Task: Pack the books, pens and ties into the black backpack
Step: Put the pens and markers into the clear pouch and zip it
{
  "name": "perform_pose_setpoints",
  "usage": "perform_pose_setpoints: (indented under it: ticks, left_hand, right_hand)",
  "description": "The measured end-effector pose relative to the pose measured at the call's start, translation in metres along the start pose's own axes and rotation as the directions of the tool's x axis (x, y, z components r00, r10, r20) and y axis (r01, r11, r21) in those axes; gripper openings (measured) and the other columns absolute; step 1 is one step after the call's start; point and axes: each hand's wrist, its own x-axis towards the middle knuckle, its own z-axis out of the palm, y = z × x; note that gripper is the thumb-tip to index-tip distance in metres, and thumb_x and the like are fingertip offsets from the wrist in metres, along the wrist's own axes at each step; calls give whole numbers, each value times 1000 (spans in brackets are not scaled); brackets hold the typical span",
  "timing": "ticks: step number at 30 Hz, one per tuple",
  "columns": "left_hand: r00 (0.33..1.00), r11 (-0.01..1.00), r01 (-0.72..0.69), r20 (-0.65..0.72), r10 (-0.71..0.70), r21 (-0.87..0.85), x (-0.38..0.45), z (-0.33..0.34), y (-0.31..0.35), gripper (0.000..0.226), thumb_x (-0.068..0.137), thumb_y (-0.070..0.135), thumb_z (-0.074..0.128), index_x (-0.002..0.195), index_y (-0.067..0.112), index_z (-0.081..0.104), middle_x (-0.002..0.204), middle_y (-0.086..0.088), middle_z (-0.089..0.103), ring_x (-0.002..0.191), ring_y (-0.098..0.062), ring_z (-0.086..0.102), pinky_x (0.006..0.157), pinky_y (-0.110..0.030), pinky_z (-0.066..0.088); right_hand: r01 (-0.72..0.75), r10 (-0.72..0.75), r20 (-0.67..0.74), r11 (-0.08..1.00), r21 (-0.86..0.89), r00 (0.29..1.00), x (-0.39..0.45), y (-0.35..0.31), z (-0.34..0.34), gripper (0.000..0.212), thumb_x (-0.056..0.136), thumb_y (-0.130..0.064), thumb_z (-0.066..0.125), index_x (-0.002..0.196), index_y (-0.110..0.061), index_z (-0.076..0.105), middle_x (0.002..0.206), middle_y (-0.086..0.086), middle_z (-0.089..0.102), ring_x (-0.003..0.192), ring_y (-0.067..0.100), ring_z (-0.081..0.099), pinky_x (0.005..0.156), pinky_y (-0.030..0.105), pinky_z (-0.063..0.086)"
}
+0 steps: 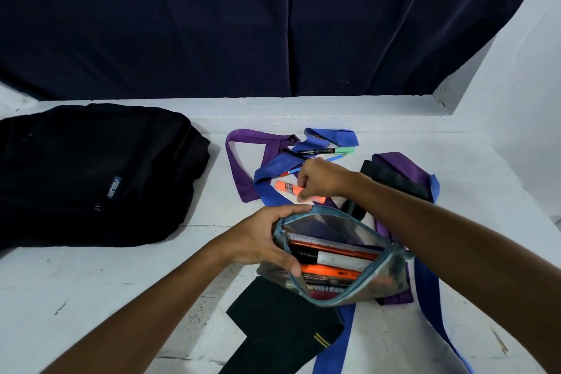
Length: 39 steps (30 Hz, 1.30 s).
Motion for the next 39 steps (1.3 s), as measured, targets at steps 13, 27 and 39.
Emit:
perform_pose_setpoints:
  ticks: [13, 27, 39]
  left_hand:
    - [1000, 999, -26, 12, 25, 19, 2, -1, -2, 80, 56, 21, 87, 129, 26, 55, 127, -1, 66, 118, -21, 63, 93, -31, 53]
    - [1000, 999, 15, 18, -16, 51, 1, -1, 0, 98, 50, 39, 92, 136, 20, 50, 126, -5, 66, 117, -23, 64, 94, -34, 54]
    - [1000, 999, 8, 12, -8, 37, 1, -2, 0, 94, 50, 39, 91, 134, 28, 49, 132, 1, 63, 123, -20, 60, 97, -33, 52]
  right_hand:
    - [18, -58, 182, 976, 216, 982, -95, -29, -82, 26, 68, -23, 86, 79, -10, 67, 51, -16, 56, 47, -5, 47, 48, 13, 37]
    - [29, -32, 229, 999, 19, 973, -103, -39, -54, 8, 79, -17, 78, 81, -10, 75, 78, 0, 72, 67, 5, 61, 55, 15, 40]
    - [-108, 152, -156, 960, 258, 976, -71, 22, -64, 15, 81, -1, 61, 73, -9, 71, 66, -4, 66, 45, 1, 55, 51, 16, 43]
